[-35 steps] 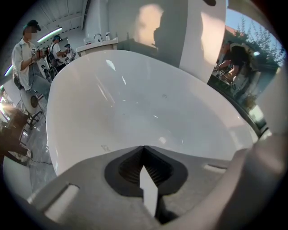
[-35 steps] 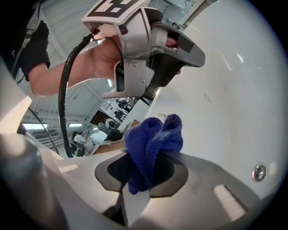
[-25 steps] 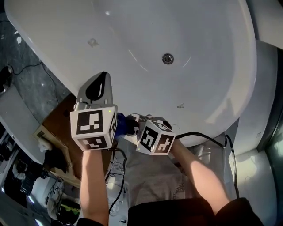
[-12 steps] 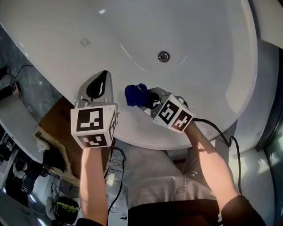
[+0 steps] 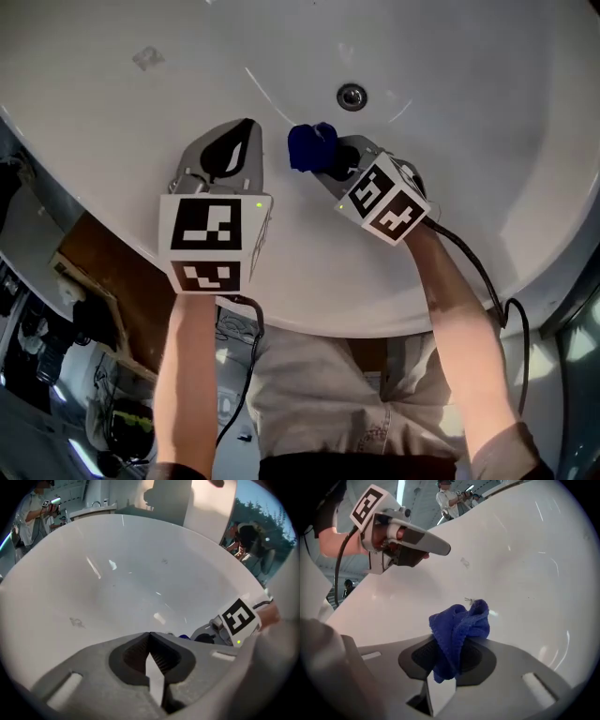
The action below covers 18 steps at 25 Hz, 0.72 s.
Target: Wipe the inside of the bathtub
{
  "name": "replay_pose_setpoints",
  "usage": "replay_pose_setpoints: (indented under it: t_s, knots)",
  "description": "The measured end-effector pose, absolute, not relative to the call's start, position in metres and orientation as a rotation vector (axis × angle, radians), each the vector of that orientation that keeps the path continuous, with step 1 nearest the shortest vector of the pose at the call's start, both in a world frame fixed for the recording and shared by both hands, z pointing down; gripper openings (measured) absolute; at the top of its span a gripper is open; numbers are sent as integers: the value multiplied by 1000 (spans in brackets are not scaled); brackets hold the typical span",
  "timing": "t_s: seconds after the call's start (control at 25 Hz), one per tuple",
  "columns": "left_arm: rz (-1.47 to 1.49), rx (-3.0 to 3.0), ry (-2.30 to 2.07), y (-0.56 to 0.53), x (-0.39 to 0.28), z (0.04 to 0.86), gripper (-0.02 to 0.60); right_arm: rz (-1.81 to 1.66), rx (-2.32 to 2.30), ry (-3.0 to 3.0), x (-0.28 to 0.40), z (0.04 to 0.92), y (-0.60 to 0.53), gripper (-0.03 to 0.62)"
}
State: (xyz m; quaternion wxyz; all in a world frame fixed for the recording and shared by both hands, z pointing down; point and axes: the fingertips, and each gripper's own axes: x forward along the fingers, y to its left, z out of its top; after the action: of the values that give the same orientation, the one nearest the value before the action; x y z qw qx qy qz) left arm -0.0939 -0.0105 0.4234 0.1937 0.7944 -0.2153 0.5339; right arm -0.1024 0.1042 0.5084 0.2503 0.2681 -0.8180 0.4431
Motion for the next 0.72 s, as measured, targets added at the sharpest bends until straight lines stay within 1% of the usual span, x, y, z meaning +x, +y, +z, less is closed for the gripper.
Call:
replay_pose_setpoints:
  t_s: [0.28,0.44,0.72]
  knots:
    - [1423,2085,-699,-10,-106,454,5,1180,667,-2154,-103,561,113,94]
    - [1463,2084,-659,1,-113,474,5,1143,653,-2143,-117,584,121,94]
    - [1501,2098,-596,14,-108,485,4,1119,657,-2063,-117,625,137,92]
